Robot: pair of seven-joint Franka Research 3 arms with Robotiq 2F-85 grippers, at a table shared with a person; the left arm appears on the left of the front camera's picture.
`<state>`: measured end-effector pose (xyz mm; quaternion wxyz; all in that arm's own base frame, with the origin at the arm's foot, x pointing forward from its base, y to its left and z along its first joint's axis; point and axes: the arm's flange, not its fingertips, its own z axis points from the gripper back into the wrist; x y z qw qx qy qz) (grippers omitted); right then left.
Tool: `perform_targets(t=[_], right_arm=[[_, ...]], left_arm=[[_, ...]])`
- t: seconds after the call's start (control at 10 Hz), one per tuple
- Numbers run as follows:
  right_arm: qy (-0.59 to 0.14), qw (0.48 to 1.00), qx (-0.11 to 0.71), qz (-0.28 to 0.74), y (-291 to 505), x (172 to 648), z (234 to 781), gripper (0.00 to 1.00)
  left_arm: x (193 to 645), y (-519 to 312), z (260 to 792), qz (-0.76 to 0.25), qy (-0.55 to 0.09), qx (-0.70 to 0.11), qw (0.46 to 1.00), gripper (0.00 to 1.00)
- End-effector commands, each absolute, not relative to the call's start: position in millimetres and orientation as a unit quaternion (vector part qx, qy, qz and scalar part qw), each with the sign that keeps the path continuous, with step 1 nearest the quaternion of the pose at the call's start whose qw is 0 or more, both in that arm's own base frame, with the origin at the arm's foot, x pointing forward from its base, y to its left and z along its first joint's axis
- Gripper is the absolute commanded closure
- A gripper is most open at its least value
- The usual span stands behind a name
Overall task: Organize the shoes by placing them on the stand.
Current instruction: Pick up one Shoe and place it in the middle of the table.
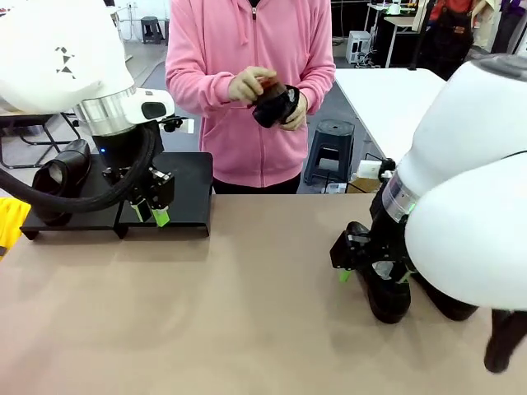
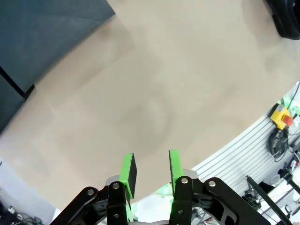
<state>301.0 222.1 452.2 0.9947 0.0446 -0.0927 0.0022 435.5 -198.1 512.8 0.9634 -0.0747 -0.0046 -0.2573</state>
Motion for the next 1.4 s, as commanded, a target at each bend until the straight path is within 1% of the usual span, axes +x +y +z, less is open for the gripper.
perform_targets(t=[0.0, 0.3, 0.6, 1.2, 1.3], right_arm=[[-0.099, 0.994, 0.039, 0.026, 201.8, 320.5, 416.2, 0.00], [-0.111, 0.994, 0.008, -0.005, 192.3, 344.0, 386.5, 0.00], [-0.102, 0.994, 0.028, -0.008, 188.5, 357.7, 366.7, 0.00], [-0.092, 0.996, -0.008, -0.017, 198.4, 378.5, 340.3, 0.00], [-0.098, 0.995, -0.012, -0.019, 199.4, 380.0, 340.1, 0.07]], left_arm=[[433.9, -195.1, 512.6, -0.256, -0.009, -0.078, 0.963, 0.60], [433.9, -195.1, 512.6, -0.256, -0.009, -0.078, 0.963, 0.60], [433.9, -195.1, 512.6, -0.256, -0.009, -0.078, 0.963, 0.60], [433.9, -195.1, 512.6, -0.256, -0.009, -0.078, 0.963, 0.60], [433.9, -195.1, 512.6, -0.256, -0.009, -0.078, 0.963, 0.60]])
